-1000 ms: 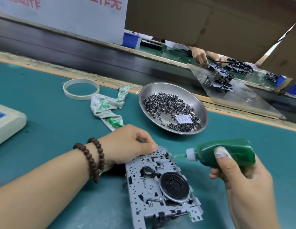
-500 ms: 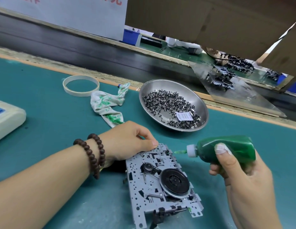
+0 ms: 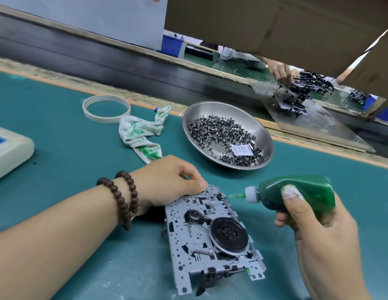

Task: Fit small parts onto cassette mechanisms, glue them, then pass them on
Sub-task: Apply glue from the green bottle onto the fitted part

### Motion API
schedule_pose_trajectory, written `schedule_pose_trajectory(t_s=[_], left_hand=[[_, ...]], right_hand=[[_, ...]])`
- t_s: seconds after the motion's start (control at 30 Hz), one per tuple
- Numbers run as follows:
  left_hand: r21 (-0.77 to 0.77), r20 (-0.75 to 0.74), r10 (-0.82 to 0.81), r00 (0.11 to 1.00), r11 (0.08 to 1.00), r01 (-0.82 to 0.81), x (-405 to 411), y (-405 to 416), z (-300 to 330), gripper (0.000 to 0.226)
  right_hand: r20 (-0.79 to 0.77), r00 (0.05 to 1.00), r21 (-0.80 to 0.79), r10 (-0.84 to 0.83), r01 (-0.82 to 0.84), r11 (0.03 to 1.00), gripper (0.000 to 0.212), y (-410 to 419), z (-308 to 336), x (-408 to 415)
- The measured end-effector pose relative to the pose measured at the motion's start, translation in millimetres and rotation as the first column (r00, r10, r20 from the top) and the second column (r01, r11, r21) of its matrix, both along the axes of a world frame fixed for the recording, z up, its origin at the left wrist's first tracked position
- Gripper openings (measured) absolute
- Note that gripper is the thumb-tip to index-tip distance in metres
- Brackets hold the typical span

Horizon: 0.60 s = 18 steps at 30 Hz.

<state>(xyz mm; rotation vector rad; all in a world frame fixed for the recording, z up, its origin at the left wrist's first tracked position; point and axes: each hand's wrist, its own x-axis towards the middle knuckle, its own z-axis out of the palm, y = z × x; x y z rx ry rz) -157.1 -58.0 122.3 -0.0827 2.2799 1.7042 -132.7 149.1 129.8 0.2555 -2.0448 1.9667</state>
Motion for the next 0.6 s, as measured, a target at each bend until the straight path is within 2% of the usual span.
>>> schedule_pose_trajectory(t_s=[0.6], left_hand=[[-0.019, -0.007, -0.005, 1.0, 1.0, 0.005, -0.8, -0.4, -0.6, 0.012]], right_hand=[[0.012, 1.0, -0.015, -0.001, 0.002, 1.0, 0.051, 0.8, 1.4, 0.2]])
